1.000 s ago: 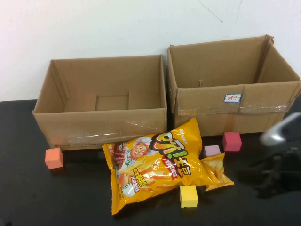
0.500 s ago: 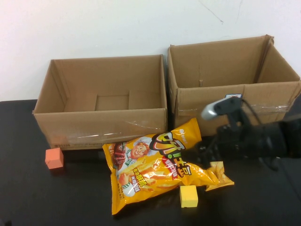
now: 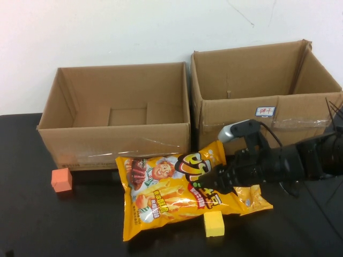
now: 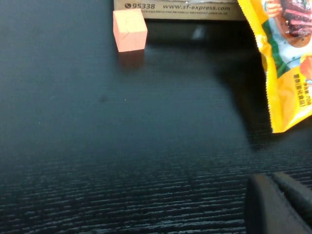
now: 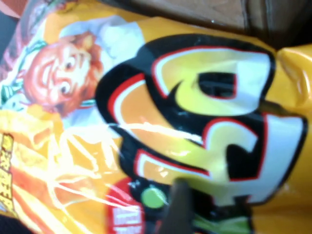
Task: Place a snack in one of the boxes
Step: Pick up the potato chip, then place the potato chip in the potato chip box
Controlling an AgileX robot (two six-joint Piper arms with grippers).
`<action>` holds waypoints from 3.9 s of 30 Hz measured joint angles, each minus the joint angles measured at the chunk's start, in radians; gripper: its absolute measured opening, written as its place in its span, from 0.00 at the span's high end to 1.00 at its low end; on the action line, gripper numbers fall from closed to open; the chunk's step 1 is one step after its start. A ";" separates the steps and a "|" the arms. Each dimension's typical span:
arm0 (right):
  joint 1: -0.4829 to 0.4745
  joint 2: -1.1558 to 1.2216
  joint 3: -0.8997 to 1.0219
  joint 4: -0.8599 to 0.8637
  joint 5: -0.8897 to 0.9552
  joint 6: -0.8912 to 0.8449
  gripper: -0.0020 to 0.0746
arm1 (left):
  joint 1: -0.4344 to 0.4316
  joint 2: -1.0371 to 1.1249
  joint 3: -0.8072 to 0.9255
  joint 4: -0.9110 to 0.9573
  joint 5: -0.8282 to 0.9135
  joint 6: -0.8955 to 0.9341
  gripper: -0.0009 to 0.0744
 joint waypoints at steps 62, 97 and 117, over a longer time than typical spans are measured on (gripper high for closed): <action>0.112 -0.155 -0.352 -0.995 0.448 0.767 0.28 | 0.000 0.000 0.000 -0.005 -0.011 0.002 0.99; 0.116 0.109 -0.422 -0.455 0.616 0.747 0.94 | 0.000 0.000 0.000 -0.007 -0.013 0.002 0.99; 0.122 0.138 -0.995 -0.266 0.121 0.496 0.74 | 0.000 0.000 0.000 -0.021 -0.013 0.002 0.99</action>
